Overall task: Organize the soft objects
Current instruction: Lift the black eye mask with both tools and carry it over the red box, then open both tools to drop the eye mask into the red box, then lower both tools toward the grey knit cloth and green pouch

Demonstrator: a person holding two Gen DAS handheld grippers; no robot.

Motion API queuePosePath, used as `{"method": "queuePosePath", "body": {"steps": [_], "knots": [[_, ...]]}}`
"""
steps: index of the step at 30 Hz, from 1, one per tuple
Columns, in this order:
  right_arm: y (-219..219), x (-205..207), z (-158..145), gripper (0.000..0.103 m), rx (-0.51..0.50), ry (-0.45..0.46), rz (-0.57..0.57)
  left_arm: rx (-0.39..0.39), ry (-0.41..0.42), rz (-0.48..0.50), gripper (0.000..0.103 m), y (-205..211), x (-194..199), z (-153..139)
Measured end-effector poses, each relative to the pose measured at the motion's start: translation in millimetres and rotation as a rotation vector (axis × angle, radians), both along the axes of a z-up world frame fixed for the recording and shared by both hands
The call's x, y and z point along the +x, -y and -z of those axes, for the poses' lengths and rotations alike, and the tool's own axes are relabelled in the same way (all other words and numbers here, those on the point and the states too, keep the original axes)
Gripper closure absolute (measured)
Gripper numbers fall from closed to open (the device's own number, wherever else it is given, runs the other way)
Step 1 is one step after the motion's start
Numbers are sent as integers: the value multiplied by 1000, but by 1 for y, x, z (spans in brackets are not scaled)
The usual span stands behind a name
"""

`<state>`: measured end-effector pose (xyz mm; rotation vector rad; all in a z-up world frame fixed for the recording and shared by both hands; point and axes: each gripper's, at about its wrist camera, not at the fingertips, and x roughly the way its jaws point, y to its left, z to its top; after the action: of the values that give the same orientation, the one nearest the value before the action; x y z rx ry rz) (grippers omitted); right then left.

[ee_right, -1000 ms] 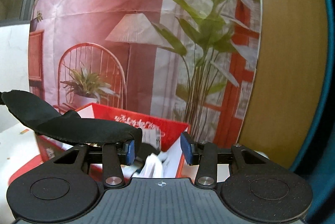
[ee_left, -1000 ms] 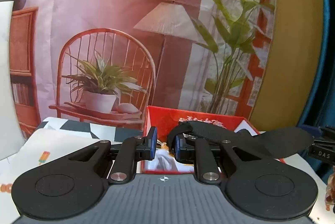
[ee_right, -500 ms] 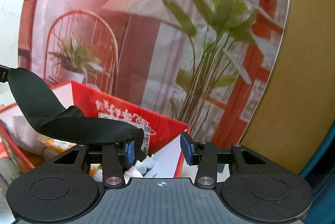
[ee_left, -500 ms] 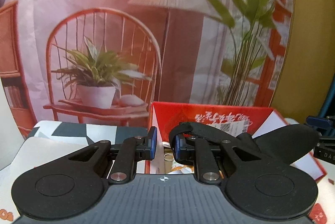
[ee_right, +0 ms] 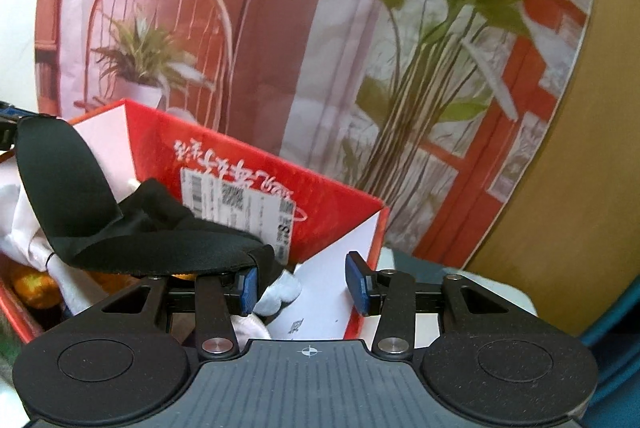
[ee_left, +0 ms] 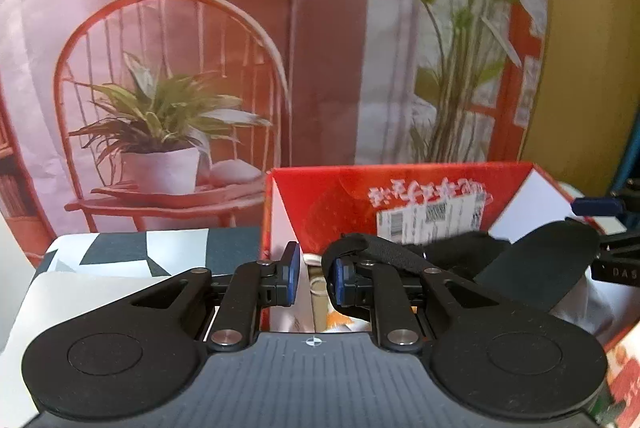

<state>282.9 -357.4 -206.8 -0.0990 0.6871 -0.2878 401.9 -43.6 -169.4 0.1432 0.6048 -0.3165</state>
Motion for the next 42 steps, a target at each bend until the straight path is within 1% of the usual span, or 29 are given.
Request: {"method": "queuePosePath", "body": {"steps": [2, 3, 4, 5, 8, 9, 10, 12, 14, 16, 17, 19, 21, 25, 30, 39, 42], "knots": [[-1, 2, 2, 59, 18, -36, -18, 39, -14, 27, 81, 4, -2, 1], [-2, 2, 4, 54, 18, -50, -25, 57, -22, 37, 79, 5, -3, 1], [-4, 1, 4, 50, 17, -57, -35, 74, -29, 47, 70, 6, -4, 1], [-6, 0, 4, 48, 16, -60, -44, 83, -33, 54, 56, 6, -5, 1], [-12, -2, 3, 38, 18, -75, -60, 104, -39, 80, 35, 6, -10, -3], [-13, -3, 1, 32, 21, -74, -67, 113, -38, 84, 30, 6, -12, -5], [-15, -5, 0, 28, 22, -71, -71, 121, -31, 89, 28, 6, -14, -7], [-19, -8, -4, 24, 21, -66, -81, 127, -15, 95, 18, 6, -20, -12], [-21, -12, -9, 21, 26, -56, -88, 124, -4, 98, 10, 6, -24, -17], [-23, -17, -15, 14, 37, -40, -91, 121, 6, 99, 6, 6, -31, -22], [-24, -20, -18, 12, 41, -30, -89, 118, 12, 100, 4, 6, -34, -24], [-26, -28, -23, 4, 63, -2, -86, 110, 18, 99, 2, 6, -41, -27], [-27, -37, -28, 1, 94, 32, -84, 101, 20, 91, 0, 4, -49, -28], [-33, -53, -32, 0, 133, 71, -60, 69, 14, 74, 0, -2, -69, -27], [-45, -74, -27, 0, 176, 97, -36, 17, -1, 60, 0, -13, -90, -21], [-70, -111, -12, 0, 209, 144, -36, -47, -60, 53, 0, -27, -120, -1], [-79, -122, -5, 0, 200, 152, -35, -65, -86, 54, 0, -30, -127, 9]]}}
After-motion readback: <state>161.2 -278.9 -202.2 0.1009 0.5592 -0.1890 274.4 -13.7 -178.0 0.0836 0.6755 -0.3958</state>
